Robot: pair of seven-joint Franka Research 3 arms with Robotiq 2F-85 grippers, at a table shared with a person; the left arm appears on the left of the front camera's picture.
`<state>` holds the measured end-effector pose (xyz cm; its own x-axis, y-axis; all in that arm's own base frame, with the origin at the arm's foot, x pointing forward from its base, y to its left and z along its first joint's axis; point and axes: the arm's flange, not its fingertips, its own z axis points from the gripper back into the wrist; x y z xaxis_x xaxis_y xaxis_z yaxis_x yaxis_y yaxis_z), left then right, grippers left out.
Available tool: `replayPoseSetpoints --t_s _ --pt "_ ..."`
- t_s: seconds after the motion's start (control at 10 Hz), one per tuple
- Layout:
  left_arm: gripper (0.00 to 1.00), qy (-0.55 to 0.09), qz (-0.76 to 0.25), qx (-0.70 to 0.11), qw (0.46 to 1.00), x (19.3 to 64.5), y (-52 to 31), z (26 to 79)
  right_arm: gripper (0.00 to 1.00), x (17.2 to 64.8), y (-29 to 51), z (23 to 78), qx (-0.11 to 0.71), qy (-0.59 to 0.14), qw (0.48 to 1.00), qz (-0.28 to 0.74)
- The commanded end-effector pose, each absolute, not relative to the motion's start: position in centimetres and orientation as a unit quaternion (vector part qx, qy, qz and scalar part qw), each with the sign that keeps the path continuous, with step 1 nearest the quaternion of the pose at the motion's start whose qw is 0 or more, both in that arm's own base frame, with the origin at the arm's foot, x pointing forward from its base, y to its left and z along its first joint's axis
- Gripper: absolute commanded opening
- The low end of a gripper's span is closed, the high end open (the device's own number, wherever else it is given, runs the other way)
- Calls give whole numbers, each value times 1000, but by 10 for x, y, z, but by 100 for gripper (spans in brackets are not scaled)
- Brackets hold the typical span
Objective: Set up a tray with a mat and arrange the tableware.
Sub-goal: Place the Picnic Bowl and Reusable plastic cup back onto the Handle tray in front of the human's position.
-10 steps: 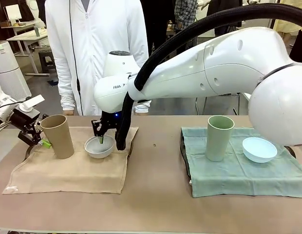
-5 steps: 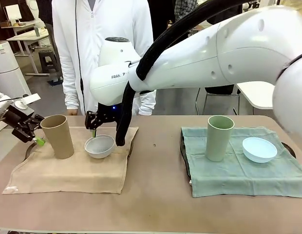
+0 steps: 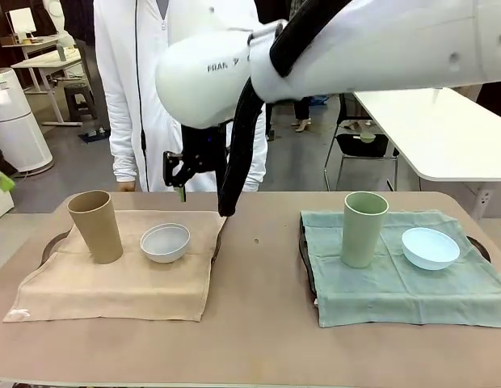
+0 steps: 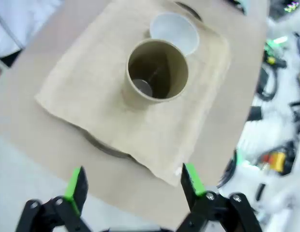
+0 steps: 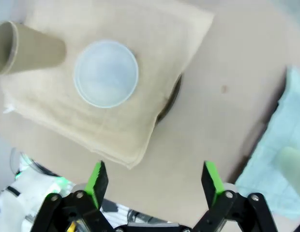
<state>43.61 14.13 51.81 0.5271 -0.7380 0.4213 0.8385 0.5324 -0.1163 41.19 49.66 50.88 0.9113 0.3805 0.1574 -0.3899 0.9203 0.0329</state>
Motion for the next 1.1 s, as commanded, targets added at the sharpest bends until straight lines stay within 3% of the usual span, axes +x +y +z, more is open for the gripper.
replayPoseSetpoints --t_s 0.0,0.1,0.3,0.5,0.6,1.0 --pt "100 -149 -388 -94 905 408 82 531 100 384 495 518 0 -89 979 186" --pt "100 -149 -360 -38 920 399 62 538 100 373 497 527 -19 -87 980 178" --pt "100 -85 -304 73 946 371 33 545 100 346 497 547 -37 -84 982 164" --pt "100 -113 -322 33 939 346 35 560 100 340 491 549 -3 -89 978 190" --pt "100 -128 -313 61 939 374 30 553 100 345 500 552 -23 -79 981 177" --pt "100 -128 -313 61 939 374 30 553 100 345 500 552 -23 -79 981 177"
